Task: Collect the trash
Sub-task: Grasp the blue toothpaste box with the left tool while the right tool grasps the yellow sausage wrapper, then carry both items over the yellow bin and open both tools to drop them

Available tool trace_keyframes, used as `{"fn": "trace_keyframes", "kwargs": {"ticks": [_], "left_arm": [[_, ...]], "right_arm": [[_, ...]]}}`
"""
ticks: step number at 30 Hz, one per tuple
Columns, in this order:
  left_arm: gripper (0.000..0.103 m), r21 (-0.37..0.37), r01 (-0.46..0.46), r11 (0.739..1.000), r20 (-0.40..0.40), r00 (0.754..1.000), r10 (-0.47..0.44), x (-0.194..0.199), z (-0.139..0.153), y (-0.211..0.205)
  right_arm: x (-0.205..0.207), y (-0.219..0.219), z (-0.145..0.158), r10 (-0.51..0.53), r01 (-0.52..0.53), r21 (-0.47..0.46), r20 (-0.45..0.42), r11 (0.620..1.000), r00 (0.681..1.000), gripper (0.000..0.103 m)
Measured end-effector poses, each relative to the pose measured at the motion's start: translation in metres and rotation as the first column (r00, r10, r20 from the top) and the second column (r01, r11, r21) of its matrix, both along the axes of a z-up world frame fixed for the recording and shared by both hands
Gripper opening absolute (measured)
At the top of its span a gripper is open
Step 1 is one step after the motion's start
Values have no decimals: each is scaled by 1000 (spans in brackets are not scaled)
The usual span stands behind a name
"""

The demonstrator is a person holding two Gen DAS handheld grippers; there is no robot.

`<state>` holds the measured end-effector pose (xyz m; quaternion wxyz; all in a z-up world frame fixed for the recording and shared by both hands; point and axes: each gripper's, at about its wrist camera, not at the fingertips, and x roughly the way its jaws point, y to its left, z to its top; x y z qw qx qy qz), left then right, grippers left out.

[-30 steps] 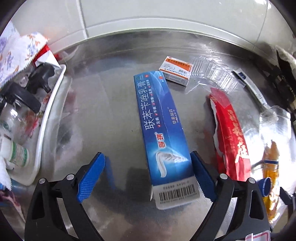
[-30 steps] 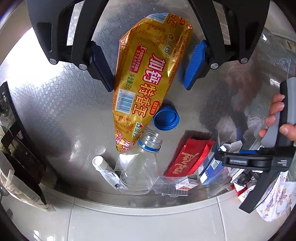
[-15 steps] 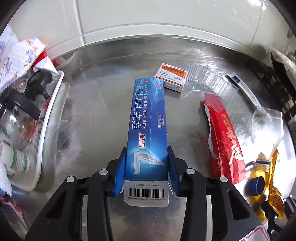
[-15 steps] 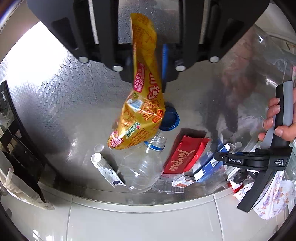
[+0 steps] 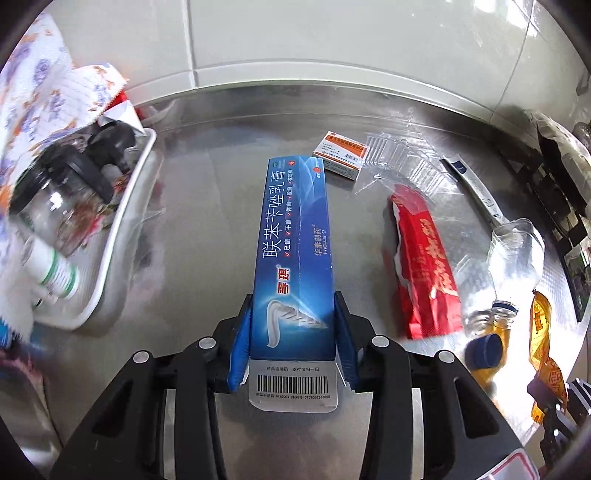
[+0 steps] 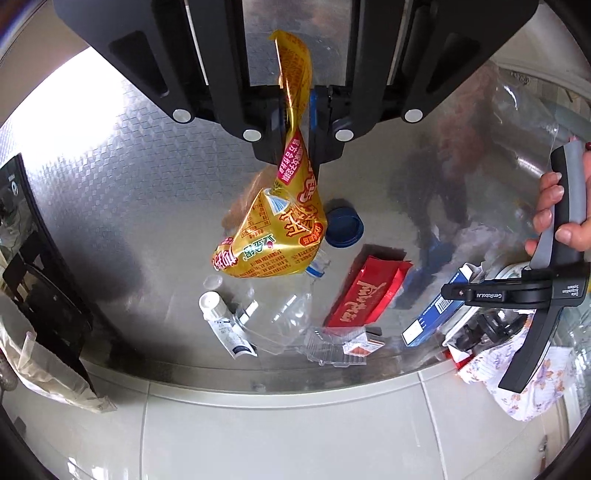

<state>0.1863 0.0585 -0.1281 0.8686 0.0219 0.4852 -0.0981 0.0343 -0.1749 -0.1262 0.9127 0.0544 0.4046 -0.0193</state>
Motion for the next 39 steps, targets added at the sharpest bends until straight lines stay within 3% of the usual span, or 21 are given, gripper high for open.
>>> {"fn": "trace_keyframes", "kwargs": {"ticks": [15, 24, 30, 39], "left_arm": [[40, 59, -112, 992, 30, 993, 110, -100, 17, -12], [40, 68, -113, 991, 36, 993, 111, -161, 23, -16], [40, 60, -65, 996, 57, 996, 61, -208, 30, -17], [40, 39, -15, 999, 71, 997, 12, -309, 28, -8]], "right_arm": [[-28, -22, 12, 191, -192, 23, 59, 981, 980, 10], [-58, -23, 17, 215, -219, 36, 77, 975, 974, 10], [-104, -16, 16, 180, -184, 41, 87, 982, 980, 10], [-195, 2, 15, 153, -155, 24, 91, 988, 984, 10]]}}
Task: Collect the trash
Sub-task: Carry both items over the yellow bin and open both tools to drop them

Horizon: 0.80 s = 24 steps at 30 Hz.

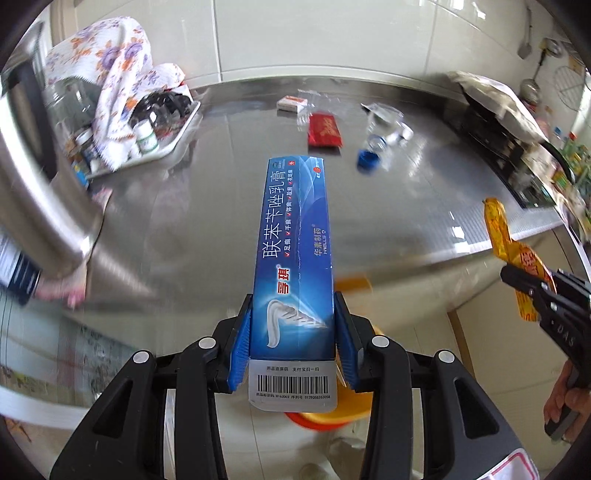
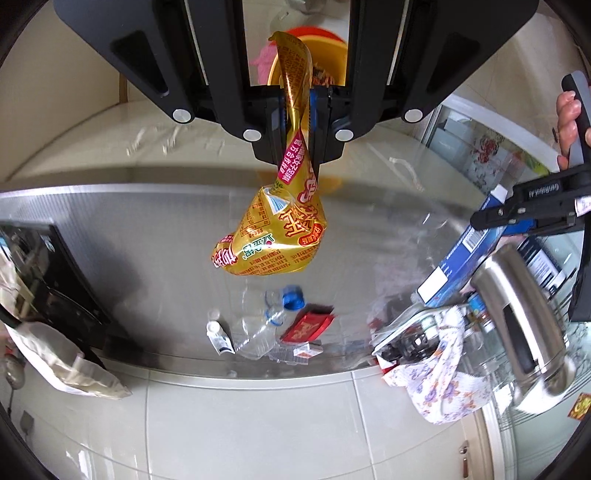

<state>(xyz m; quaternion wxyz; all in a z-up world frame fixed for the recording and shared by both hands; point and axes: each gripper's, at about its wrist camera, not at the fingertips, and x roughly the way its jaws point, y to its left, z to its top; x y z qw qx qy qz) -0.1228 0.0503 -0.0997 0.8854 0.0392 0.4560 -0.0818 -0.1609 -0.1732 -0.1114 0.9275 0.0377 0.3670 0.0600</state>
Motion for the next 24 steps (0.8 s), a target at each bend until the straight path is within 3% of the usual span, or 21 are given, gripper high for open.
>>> {"fn": "trace_keyframes", "kwargs": {"ticks": [11, 18, 24], "left_arm": [[40, -26, 16, 1000, -64, 998, -17, -98, -29, 5], [40, -35, 0, 999, -128, 992, -4, -120, -53, -5], [40, -52, 32, 998, -223, 974, -43, -125, -92, -19]], "right_arm": [[-96, 15, -5, 22, -23, -39, -24, 999, 999, 10], [-118, 13, -25, 88, -90, -17, -94, 996, 992, 10], [-114, 10, -65, 240, -225, 95, -187, 970, 953, 10]]}}
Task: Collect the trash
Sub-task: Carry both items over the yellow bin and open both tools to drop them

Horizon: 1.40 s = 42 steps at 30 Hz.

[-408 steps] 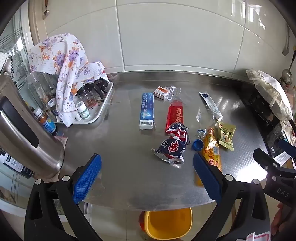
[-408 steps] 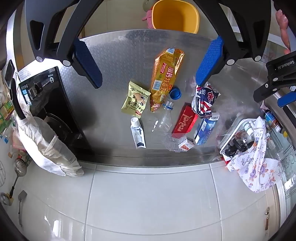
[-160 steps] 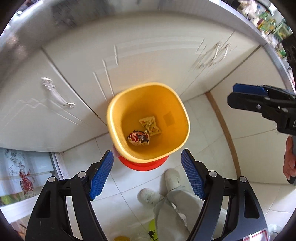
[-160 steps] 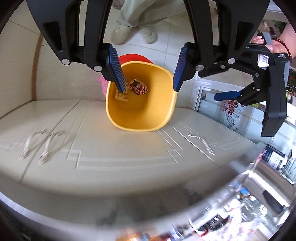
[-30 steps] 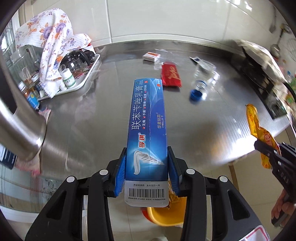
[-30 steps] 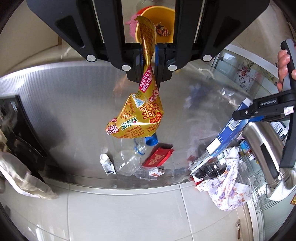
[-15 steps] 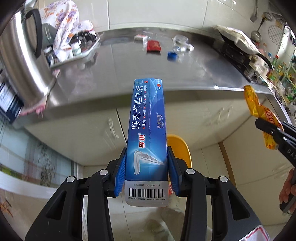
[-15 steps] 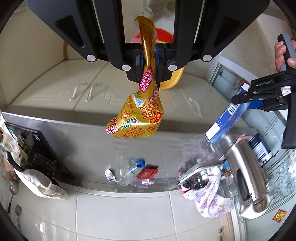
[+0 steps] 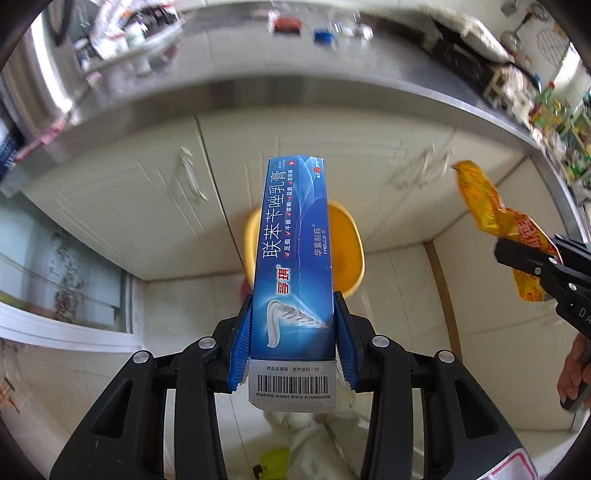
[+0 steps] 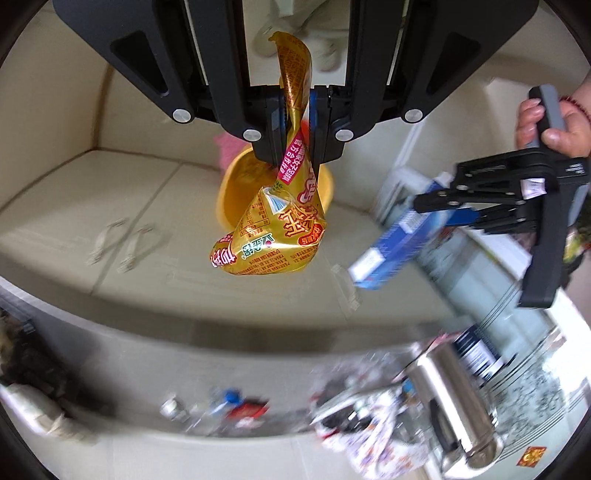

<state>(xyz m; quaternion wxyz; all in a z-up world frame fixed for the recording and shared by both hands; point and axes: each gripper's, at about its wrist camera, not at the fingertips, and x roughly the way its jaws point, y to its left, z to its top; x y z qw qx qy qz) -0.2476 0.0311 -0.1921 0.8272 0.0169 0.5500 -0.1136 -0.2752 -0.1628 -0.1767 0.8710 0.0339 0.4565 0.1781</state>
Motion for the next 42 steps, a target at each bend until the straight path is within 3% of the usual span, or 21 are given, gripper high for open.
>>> {"fn": "trace_keyframes", "kwargs": {"ticks": [5, 13, 16, 24, 29, 30, 31, 32, 34, 42], "left_arm": [[40, -26, 50, 998, -115, 992, -52, 16, -53, -2], [40, 101, 168, 981, -243, 960, -139, 69, -141, -11], [40, 116, 200, 973, -273, 948, -162, 86, -166, -15], [40, 102, 219, 970, -329, 928, -175, 113, -209, -18], [43, 87, 232, 969, -349, 918, -189, 119, -220, -17], [43, 84, 232, 969, -350, 917, -189, 119, -218, -21], [50, 78, 230, 970, -348, 918, -190, 120, -217, -22], [61, 77, 226, 971, -344, 920, -187, 121, -216, -22], [63, 74, 222, 972, -334, 924, -186, 122, -214, -22], [65, 70, 215, 974, -322, 929, -182, 123, -203, -26]], "right_arm": [[34, 4, -61, 111, -92, 122, -157, 988, 981, 10], [101, 20, -151, 107, -82, 92, -309, 992, 945, 10], [121, 27, -182, 94, -70, 80, -355, 994, 930, 10], [160, 38, -234, 59, -36, 60, -442, 998, 895, 10], [185, 29, -257, 41, 14, 105, -502, 994, 864, 12], [188, 30, -261, 49, 21, 128, -517, 992, 854, 14], [188, 27, -261, 47, 24, 129, -525, 991, 850, 29], [188, 28, -261, 37, 27, 113, -522, 993, 852, 53], [189, 27, -259, 25, 41, 118, -509, 992, 861, 67], [187, 21, -245, 0, 68, 122, -483, 990, 876, 67]]}}
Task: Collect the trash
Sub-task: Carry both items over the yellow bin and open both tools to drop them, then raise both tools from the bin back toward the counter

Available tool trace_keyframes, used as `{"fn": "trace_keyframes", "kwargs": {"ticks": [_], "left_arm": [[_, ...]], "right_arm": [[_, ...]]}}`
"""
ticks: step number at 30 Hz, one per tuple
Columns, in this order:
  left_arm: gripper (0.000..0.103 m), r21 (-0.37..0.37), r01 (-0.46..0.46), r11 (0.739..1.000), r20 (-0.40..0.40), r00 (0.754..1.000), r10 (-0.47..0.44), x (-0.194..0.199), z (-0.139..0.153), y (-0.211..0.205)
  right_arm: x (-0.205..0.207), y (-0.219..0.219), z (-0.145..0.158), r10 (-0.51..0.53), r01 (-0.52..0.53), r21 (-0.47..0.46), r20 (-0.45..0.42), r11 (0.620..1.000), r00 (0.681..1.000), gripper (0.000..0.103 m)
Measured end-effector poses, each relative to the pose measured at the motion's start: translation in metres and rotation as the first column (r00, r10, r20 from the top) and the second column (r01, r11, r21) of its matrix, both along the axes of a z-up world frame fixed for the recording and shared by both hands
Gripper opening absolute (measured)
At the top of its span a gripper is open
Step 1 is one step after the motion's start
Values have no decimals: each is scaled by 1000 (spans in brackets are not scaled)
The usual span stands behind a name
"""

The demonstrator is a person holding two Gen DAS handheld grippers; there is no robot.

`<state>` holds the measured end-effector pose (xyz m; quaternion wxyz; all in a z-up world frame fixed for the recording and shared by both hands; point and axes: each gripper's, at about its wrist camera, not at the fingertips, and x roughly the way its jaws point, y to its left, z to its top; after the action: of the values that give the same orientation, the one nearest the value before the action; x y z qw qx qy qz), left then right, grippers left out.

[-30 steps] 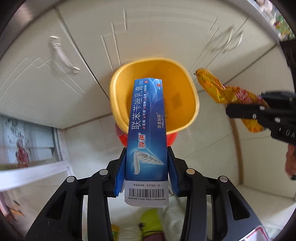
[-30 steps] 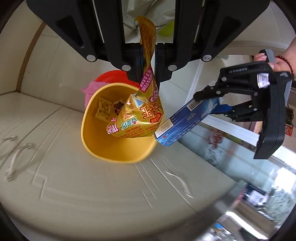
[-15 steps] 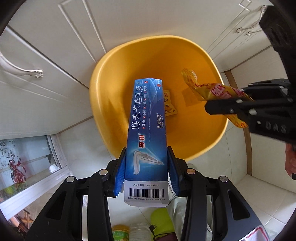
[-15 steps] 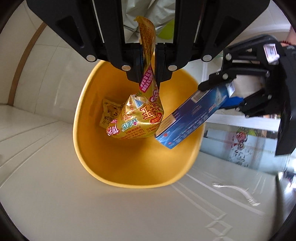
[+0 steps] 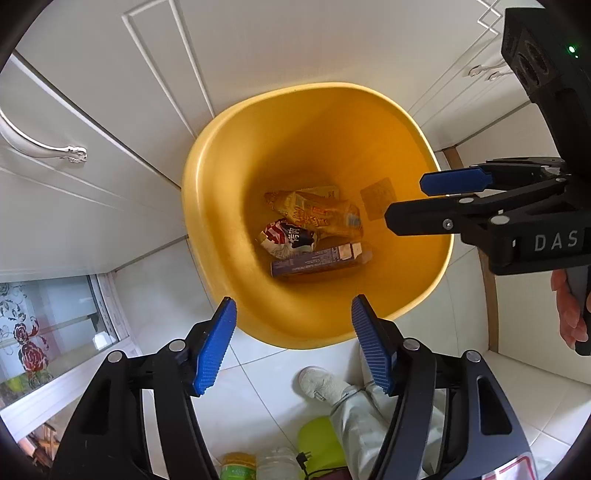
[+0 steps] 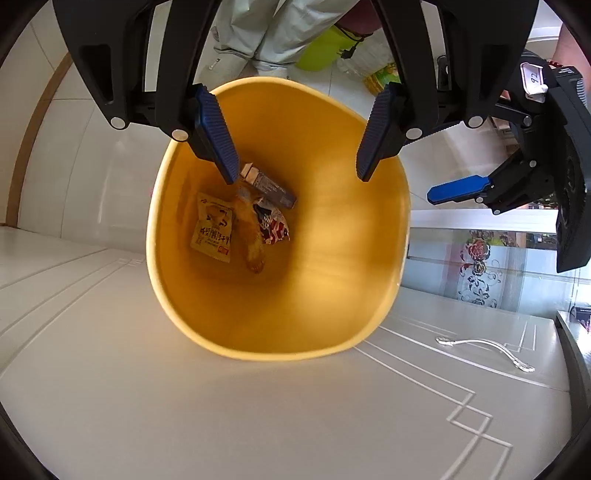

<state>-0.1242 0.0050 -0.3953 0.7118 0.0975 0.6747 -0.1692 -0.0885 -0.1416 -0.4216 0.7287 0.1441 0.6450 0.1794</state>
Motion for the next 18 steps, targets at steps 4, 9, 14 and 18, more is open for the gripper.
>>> {"fn": "trace_keyframes", "kwargs": {"ticks": [4, 9, 14, 18], "left_arm": [[65, 1, -6, 1000, 9, 1000, 6, 2, 5, 2], [65, 3, -11, 1000, 35, 999, 11, -3, 26, 2], [65, 0, -40, 999, 79, 996, 40, -15, 59, 4], [70, 16, -82, 996, 156, 985, 79, -29, 91, 6]], "right_arm": [[-1, -1, 9, -13, 13, 6, 15, 1000, 1000, 67], [-12, -3, 29, -15, 15, 5, 42, 1000, 999, 67], [-32, -5, 64, -16, 23, -56, 114, 998, 993, 67], [-60, -4, 111, -23, 66, -182, 228, 981, 973, 67]]}}
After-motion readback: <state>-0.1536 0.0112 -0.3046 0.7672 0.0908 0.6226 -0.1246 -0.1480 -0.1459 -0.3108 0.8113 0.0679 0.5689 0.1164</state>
